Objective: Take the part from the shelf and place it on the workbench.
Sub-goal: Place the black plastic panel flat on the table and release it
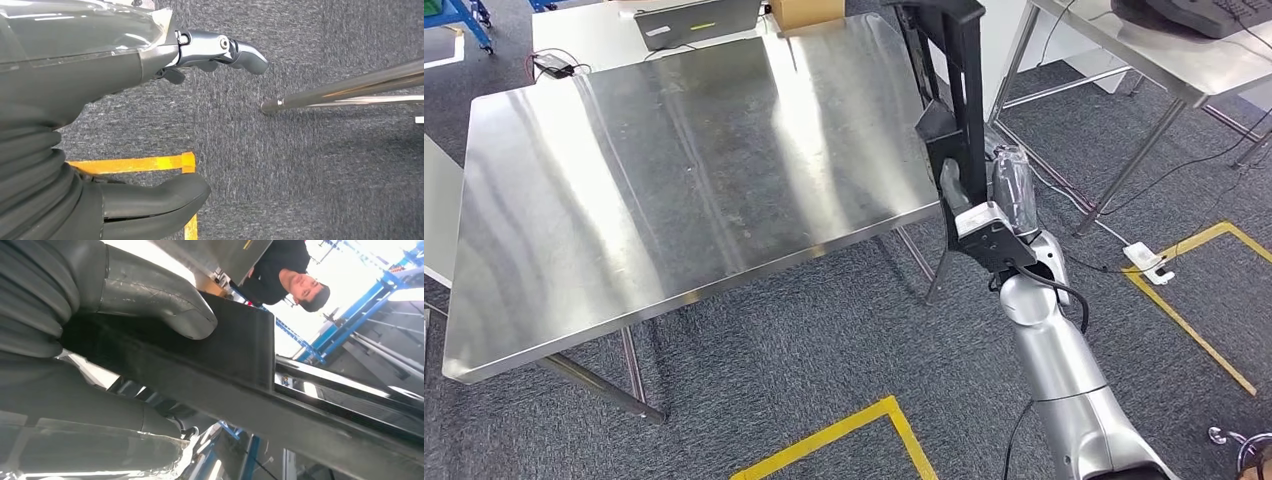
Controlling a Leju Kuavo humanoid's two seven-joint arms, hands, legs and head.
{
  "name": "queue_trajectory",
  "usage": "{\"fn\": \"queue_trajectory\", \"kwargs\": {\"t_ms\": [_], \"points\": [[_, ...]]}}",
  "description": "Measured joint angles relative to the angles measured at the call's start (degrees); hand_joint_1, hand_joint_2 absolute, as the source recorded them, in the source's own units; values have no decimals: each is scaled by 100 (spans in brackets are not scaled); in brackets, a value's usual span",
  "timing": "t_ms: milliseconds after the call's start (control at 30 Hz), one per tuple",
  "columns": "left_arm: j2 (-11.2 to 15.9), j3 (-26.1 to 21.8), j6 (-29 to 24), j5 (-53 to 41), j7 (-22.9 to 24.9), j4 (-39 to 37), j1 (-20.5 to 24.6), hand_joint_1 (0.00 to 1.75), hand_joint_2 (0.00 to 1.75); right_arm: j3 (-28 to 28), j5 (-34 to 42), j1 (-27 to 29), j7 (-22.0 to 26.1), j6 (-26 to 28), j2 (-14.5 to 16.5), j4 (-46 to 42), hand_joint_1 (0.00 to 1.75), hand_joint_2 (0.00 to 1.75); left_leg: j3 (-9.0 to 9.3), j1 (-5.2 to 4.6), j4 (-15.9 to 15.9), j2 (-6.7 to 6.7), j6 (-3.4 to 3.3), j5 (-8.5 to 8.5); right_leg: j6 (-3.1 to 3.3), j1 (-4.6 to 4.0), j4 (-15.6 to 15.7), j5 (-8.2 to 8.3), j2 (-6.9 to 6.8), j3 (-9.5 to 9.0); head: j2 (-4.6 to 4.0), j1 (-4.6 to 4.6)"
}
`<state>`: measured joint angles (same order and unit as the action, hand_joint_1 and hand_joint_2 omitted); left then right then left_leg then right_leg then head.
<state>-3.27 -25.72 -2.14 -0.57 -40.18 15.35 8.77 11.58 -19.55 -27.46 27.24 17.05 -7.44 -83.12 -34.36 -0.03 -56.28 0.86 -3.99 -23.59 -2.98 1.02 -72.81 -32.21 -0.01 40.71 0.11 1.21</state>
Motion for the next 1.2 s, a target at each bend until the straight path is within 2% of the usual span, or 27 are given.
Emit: {"fn": "queue_trajectory", "kwargs": {"t_ms": [33,67,100,133,167,233,300,367,433,467,500,533,600,633,667,733,800,833,867,933,967,1000,1033,1100,1133,1167,1200], "points": [[-6,1,1,-1,1,-1,-2,0,175,1,0,4,-1,0,-2,1,175,175,29,2,-13,17,16,-31,-65,9,267,201,-1,-58,0,1],[-13,2,1,-1,1,-1,-2,0,175,1,1,4,-2,0,-3,1,175,175,54,2,-35,32,40,-70,-126,23,685,445,-1,-199,0,2],[-18,3,2,-3,2,-1,-1,0,175,0,1,2,-2,1,-4,1,175,175,66,-11,-77,46,71,-118,-150,24,1077,646,2,-351,0,3],[-19,4,2,-6,4,-1,0,0,175,1,1,2,-3,1,-4,-1,175,175,67,-23,-114,56,101,-160,-132,27,1361,777,5,-467,0,2],[-20,5,2,-8,5,-1,0,0,175,2,-1,2,-6,2,-5,-2,175,175,60,-34,-140,63,129,-192,-91,22,1509,836,8,-529,0,1],[-17,8,3,-11,9,-1,1,0,175,3,-3,-1,-15,2,-7,-4,175,175,54,-34,-145,65,178,-219,21,21,1531,831,10,-542,0,-2],[-16,12,5,-11,10,1,5,0,175,4,-3,-13,-22,0,-8,-5,175,175,11,-12,-239,43,243,-301,104,52,1558,828,8,-579,0,-9],[-13,17,6,-14,10,1,9,0,175,6,-4,-26,-25,0,-8,-7,175,175,-236,26,-748,-1,318,-569,170,82,1579,811,4,-630,0,-25],[-7,19,6,-14,11,0,4,0,175,8,-4,-30,-25,-1,-7,-6,175,175,-654,69,-1519,-35,379,-866,204,82,1578,785,1,-654,0,-34],[-5,20,6,-14,11,-1,0,0,175,9,-5,-29,-25,-3,-7,-5,175,175,-813,87,-1753,-45,399,-901,207,83,1578,774,1,-663,0,-36],[-4,20,5,-13,12,-1,-3,0,175,11,-4,-29,-26,-4,-6,-5,175,175,-870,103,-1775,-55,411,-821,204,86,1577,763,2,-675,0,-34],[-2,20,3,-11,12,-1,-3,0,175,15,-4,-29,-28,-7,-6,-5,175,175,-809,117,-1572,-62,413,-643,192,91,1577,749,3,-694,0,-36],[5,20,-4,-8,12,-1,0,0,175,19,-3,-48,-34,-18,-7,-4,175,175,-450,130,-786,-82,402,-224,144,93,1577,713,6,-744,0,-34],[7,19,-8,-5,12,-1,3,0,175,20,-3,-71,-38,-25,-9,-3,175,175,-293,121,-462,-85,386,-115,113,81,1574,694,7,-757,0,-34],[8,19,-9,-3,12,-1,5,0,175,21,-3,-101,-46,-33,-11,-1,175,175,-197,106,-268,-84,364,-79,82,69,1575,680,8,-761,0,-32],[8,19,-9,2,12,-1,4,0,175,28,-5,-168,-65,-48,-14,7,175,175,-157,58,-201,-68,292,-123,8,47,1595,665,6,-763,0,-32],[7,18,1,5,11,-1,1,0,175,37,-35,-230,-98,-66,-27,14,175,175,-92,44,-154,-60,189,-103,-59,43,1542,618,-2,-740,0,-29],[8,17,7,7,11,-1,1,0,175,41,-72,-271,-136,-73,-43,18,175,175,-55,41,-126,-57,136,-90,-61,41,1374,537,-4,-659,0,-26],[10,17,13,7,10,-1,0,0,175,43,-121,-318,-191,-81,-67,24,175,175,-31,40,-104,-55,94,-83,-42,42,1080,409,-4,-506,0,-21],[17,15,22,5,10,-2,-7,0,175,51,-238,-436,-376,-120,-130,40,175,175,-21,12,-104,-48,42,-101,7,36,265,111,-1,-62,0,-14],[18,15,28,3,10,-3,-13,0,175,58,-297,-509,-502,-169,-170,49,175,175,-16,-3,-105,-42,28,-110,3,29,-41,33,0,125,0,-12],[14,15,37,0,10,-5,-20,0,175,66,-352,-599,-641,-239,-217,58,175,175,-7,-19,-108,-33,15,-121,-20,20,-150,46,0,215,0,-12],[7,16,50,-3,10,-8,-24,0,175,79,-405,-713,-794,-333,-275,71,175,175,10,-36,-111,-21,8,-134,-57,11,-14,159,0,180,0,-11],[-12,19,83,-15,10,-11,-26,0,175,109,-501,-1011,-1074,-549,-409,114,175,175,48,-65,-125,2,11,-172,-110,0,803,552,-1,-166,0,-11],[-20,23,96,-30,13,-12,-24,0,175,132,-556,-1202,-1215,-680,-485,174,175,175,52,-87,-143,14,26,-197,-101,-15,1183,716,1,-347,0,-13],[-25,30,103,-45,19,-12,-21,0,175,160,-611,-1411,-1344,-806,-562,268,175,175,49,-105,-159,21,41,-219,-74,-24,1432,816,2,-464,0,-15],[-28,38,107,-61,31,-12,-16,0,175,191,-661,-1626,-1471,-932,-638,397,175,175,40,-117,-171,26,55,-233,-38,-33,1527,848,4,-510,0,-16]]}}
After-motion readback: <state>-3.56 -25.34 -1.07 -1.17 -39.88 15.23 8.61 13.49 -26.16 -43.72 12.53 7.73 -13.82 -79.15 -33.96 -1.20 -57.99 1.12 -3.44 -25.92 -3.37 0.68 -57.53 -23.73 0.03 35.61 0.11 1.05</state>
